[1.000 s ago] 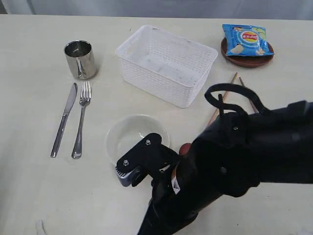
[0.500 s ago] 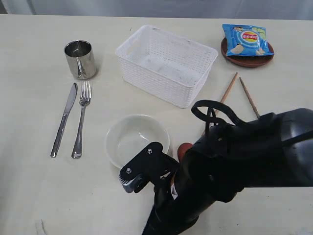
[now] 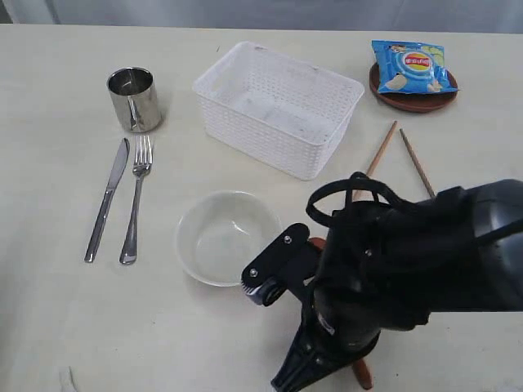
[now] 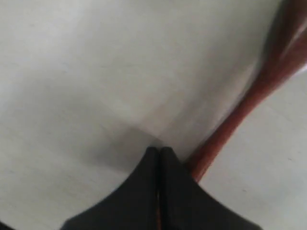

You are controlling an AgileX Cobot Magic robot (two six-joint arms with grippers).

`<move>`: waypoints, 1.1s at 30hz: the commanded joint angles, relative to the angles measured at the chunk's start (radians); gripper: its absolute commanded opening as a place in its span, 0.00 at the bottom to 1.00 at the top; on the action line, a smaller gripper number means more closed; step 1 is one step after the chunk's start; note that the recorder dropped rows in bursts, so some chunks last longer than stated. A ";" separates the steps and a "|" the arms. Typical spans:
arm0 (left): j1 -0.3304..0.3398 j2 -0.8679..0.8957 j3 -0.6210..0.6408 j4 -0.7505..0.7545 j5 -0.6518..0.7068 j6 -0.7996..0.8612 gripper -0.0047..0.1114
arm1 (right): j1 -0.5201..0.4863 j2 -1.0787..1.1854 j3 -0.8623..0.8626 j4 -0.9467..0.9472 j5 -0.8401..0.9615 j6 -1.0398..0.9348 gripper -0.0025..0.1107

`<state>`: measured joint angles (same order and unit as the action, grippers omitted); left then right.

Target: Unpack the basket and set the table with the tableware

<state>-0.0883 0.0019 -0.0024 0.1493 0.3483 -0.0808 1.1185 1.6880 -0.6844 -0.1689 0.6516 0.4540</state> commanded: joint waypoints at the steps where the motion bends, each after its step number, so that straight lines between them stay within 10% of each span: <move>1: -0.005 -0.002 0.002 -0.001 -0.001 -0.002 0.04 | 0.000 -0.027 0.005 -0.159 0.090 0.141 0.02; 12: -0.005 -0.002 0.002 -0.001 -0.001 -0.002 0.04 | -0.156 -0.259 0.005 -0.236 0.190 0.183 0.02; 23: -0.005 -0.002 0.002 -0.001 -0.001 -0.002 0.04 | -0.370 -0.220 0.005 0.307 0.038 -0.361 0.02; 33: -0.005 -0.002 0.002 -0.001 -0.001 -0.002 0.04 | -0.370 -0.086 0.005 0.303 -0.029 -0.357 0.35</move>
<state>-0.0883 0.0019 -0.0024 0.1493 0.3483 -0.0808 0.7532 1.5801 -0.6796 0.1301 0.6597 0.1038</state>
